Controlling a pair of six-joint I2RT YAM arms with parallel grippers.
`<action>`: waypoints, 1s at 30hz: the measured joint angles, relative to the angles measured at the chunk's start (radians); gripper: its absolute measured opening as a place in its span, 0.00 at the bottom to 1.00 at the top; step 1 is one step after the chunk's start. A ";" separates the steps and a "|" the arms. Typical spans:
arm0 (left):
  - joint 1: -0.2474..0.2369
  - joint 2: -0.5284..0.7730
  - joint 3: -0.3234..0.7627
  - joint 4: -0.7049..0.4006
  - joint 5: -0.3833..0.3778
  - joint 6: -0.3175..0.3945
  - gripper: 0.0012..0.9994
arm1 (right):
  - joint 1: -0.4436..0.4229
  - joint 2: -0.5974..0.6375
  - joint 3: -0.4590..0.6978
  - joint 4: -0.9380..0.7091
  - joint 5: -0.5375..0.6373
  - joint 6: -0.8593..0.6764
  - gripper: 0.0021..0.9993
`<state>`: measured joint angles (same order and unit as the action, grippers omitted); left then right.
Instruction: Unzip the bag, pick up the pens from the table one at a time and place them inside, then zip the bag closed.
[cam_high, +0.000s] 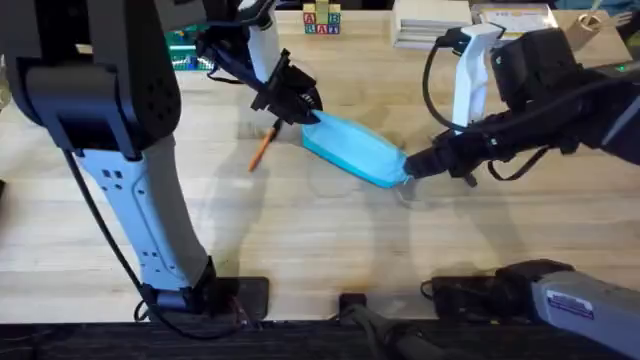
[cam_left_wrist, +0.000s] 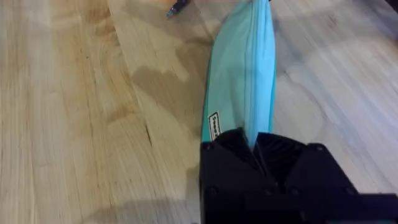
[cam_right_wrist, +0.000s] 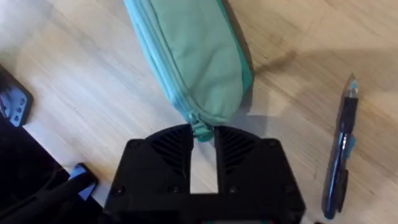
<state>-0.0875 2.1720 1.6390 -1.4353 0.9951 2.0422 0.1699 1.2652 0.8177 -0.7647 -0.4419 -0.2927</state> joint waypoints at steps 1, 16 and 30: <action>0.000 0.000 0.000 0.000 0.000 0.000 0.04 | 0.000 0.000 0.000 0.000 0.000 0.000 0.21; 0.000 0.000 0.000 0.000 0.000 0.000 0.04 | 0.000 0.000 0.000 -0.001 -0.003 0.000 0.03; -0.001 0.000 0.000 0.000 0.000 0.000 0.04 | 0.000 0.000 0.027 -0.059 -0.007 0.000 0.03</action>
<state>-0.0883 2.1719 1.6390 -1.4353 0.9951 2.0422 0.1699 1.2652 0.8451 -0.8233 -0.4488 -0.2928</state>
